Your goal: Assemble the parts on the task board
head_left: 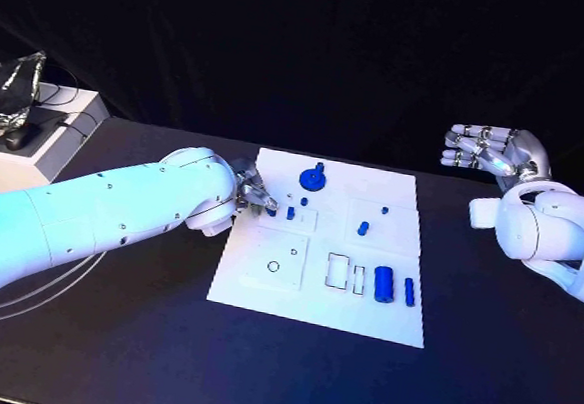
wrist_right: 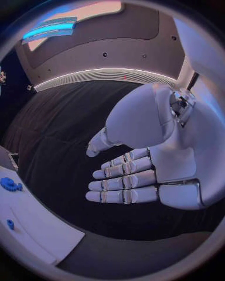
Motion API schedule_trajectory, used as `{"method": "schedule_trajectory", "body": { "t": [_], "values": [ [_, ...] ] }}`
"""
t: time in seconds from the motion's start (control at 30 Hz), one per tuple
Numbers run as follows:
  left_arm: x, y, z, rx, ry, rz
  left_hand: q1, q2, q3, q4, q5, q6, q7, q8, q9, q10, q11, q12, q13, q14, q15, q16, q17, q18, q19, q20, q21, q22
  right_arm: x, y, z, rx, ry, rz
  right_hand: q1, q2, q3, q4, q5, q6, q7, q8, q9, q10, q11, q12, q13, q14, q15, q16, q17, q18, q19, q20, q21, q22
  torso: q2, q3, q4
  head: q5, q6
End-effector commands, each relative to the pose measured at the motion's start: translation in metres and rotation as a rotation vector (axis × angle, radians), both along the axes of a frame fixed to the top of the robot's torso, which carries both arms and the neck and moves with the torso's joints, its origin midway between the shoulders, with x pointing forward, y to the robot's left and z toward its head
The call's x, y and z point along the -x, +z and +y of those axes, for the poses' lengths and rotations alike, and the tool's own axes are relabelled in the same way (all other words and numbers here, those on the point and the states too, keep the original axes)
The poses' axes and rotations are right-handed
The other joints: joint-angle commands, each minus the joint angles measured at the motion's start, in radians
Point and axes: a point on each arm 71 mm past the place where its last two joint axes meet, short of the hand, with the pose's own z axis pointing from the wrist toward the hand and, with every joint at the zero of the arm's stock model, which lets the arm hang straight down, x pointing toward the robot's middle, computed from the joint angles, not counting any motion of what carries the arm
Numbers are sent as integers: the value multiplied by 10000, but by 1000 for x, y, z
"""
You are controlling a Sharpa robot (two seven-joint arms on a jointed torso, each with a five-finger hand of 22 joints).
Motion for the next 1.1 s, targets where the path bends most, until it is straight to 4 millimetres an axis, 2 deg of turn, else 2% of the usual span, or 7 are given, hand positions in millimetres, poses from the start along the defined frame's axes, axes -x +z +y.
{"method": "schedule_trajectory", "body": {
  "t": [0.03,0.27,0.7,0.87,0.93,1.1],
  "values": [
    [2,-4,-2,-66,-177,126,19,91,993,-973,63,253,-214,32,2,381,-346,-69,9,30,-71,20,-9,-122,58,-27,32,941,1,1,0,-3,58,-146,-40,-102,30,-20,53,-123,20,-25,-19,-80,10,-62,1,-87,18,-34,-15,-54,-63,-3,37,-16,-3,3,10,-9,-31],
    [3,-5,-3,-102,-228,197,42,79,1002,-963,58,252,-213,35,10,379,-346,-73,28,33,-71,20,-14,-119,57,-25,38,939,0,0,-1,0,32,-88,-50,-98,-42,-18,41,-222,42,-26,-20,-127,31,-57,2,-134,36,-32,-14,-57,-107,16,43,-28,-3,-4,10,5,-48],
    [3,-7,-4,-319,-312,423,51,64,989,-951,55,256,-214,32,9,388,-347,-76,37,33,-71,26,-11,-119,56,-25,43,938,1,-2,1,-20,79,-32,-35,-57,-165,-20,42,-345,81,-32,-26,-182,58,-59,2,-167,52,-32,-14,-52,-156,36,69,-32,-3,6,6,21,-66],
    [3,-8,-6,-370,-425,565,45,61,701,-890,12,307,-295,37,-13,516,-388,-72,45,37,-87,59,33,-148,55,-32,43,925,1,-2,1,-21,84,-29,-22,-46,-213,-30,43,-363,85,-29,-25,-191,61,-59,2,-171,54,-30,-13,-49,-170,41,85,-31,8,2,-6,15,-78],
    [3,-8,-8,-363,-483,599,92,119,301,-803,-27,401,-391,32,-66,628,-436,-26,73,47,-117,109,105,-187,66,-65,53,919,1,-2,1,-20,86,-28,-18,-35,-231,-31,58,-386,95,-33,-27,-199,66,-58,2,-178,57,-31,-14,-48,-178,43,92,-31,6,7,-4,19,-82],
    [3,-8,-12,-352,-548,598,146,141,59,-690,-28,506,-447,33,-139,706,-468,5,93,51,-142,134,166,-236,70,-102,43,906,1,-2,1,-16,94,-29,-18,-35,-231,-31,58,-386,95,-33,-27,-199,66,-58,2,-178,57,-31,-14,-48,-178,43,92,-31,11,10,-7,-3,-106]
  ]
}}
